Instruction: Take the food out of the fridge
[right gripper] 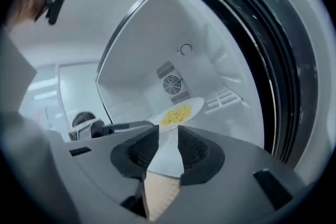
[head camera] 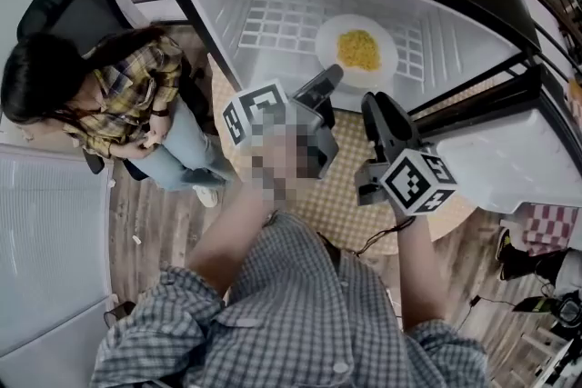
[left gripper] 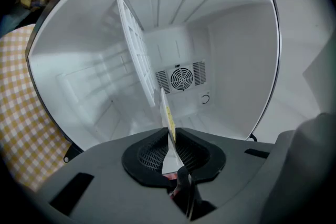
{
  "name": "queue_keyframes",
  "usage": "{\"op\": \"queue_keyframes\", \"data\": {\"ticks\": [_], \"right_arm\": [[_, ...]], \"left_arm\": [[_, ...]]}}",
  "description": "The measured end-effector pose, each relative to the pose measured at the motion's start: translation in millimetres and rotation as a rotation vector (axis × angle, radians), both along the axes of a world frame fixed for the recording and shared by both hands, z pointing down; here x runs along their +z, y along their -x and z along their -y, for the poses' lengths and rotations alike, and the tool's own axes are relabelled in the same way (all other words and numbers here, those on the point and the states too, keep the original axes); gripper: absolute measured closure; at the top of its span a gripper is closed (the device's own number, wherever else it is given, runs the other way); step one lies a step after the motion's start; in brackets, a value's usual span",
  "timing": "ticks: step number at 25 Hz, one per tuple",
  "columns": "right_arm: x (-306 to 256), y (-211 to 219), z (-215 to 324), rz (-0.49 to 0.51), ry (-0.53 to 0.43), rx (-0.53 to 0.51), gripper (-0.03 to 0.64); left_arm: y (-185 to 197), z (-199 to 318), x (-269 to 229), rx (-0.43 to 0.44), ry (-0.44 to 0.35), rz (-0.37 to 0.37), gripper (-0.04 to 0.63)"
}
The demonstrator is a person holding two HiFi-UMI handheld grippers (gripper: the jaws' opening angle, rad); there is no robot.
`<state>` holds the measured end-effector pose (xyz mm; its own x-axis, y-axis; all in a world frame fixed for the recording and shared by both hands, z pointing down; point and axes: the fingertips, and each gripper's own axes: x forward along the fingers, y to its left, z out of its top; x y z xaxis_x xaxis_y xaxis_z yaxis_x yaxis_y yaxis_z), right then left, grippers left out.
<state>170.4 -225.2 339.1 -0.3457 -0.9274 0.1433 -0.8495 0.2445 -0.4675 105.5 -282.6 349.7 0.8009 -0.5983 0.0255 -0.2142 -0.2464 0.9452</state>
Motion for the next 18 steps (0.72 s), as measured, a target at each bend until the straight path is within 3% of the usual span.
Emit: {"op": "queue_keyframes", "data": {"ticks": [4,9,18], "right_arm": [[4,-8,7,0.243,0.037,0.049,0.528],[10,-13,15,0.370,0.067,0.082,0.526],[19,-19,18,0.329,0.089,0.094,0.539]], "left_arm": [[0,0,2,0.001,0.002,0.008,0.552],[0,-1,2,0.007,0.002,0.014,0.555],[3,-9,8,0.024,-0.003,0.009,0.565]]}}
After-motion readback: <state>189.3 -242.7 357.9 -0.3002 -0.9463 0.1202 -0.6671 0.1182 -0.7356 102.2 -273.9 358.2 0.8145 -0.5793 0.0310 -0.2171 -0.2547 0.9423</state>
